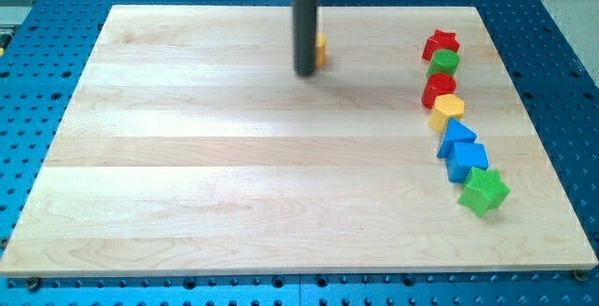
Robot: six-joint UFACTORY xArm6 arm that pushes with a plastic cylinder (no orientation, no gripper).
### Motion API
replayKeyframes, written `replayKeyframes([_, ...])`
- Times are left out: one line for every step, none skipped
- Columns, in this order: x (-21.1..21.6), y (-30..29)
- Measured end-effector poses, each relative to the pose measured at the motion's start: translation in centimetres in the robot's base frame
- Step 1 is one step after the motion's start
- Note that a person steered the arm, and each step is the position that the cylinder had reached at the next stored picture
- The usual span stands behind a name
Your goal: Place the heart above the red star
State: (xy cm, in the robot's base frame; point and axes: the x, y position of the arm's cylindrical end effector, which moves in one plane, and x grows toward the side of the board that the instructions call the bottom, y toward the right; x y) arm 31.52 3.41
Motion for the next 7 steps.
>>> replayKeyframes([-2.6,-1.6])
replayKeyframes([-4.7,-7.7])
replayKeyframes([-4.2,-0.8])
replayKeyframes([-3.9,8.7])
replayKeyframes([-3.9,4.0])
replayKeyframes([-5.9,1.9])
replayKeyframes([-6.8,7.1])
